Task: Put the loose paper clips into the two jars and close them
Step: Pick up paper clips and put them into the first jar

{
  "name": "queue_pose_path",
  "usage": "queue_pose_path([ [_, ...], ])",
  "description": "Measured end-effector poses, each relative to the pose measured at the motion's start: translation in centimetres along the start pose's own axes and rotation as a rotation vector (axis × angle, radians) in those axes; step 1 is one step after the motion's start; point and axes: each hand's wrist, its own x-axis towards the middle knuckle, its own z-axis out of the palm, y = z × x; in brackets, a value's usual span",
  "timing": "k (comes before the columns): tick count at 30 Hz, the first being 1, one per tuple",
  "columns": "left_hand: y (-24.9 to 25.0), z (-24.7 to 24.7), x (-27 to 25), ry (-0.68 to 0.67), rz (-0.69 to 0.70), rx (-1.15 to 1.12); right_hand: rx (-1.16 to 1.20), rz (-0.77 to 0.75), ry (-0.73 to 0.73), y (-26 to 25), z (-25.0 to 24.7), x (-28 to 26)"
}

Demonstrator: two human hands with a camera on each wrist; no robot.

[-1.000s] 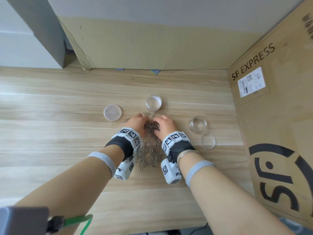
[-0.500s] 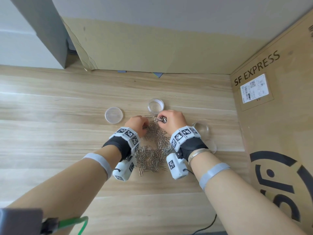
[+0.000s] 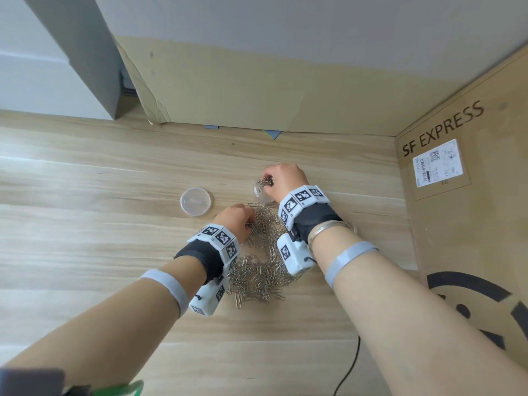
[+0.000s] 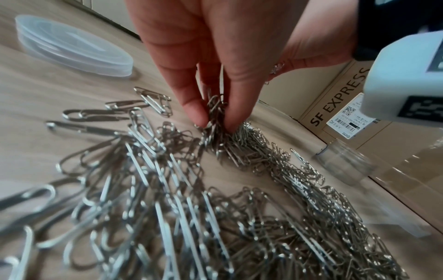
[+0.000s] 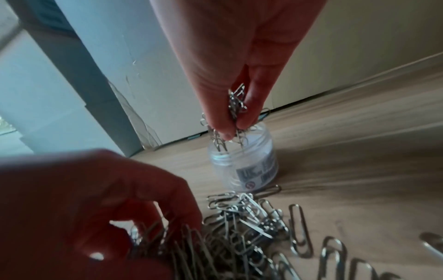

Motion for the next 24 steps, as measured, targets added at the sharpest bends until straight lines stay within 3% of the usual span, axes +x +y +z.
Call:
queue_pose_path([
  [8,0.5,-0.4,0.2,-0.050,0.006,0.034,0.052,0.019,0.001,0.2,0.3,-0.1],
  [12,1.2,-1.1,0.2,-0.051,0.024,0.008,0.139,0.023,0.128,0.6,-0.3,-0.5],
  [18,2.8,-3.6,0.9,0.047,0.074,-0.090,0.176,0.194,0.244,4.0,0.0,-1.9],
  [24,4.0,-6.0,3.2,0.219,0.100,-0.132,0.166,0.253,0.144,5.9,2.9,-4.2],
])
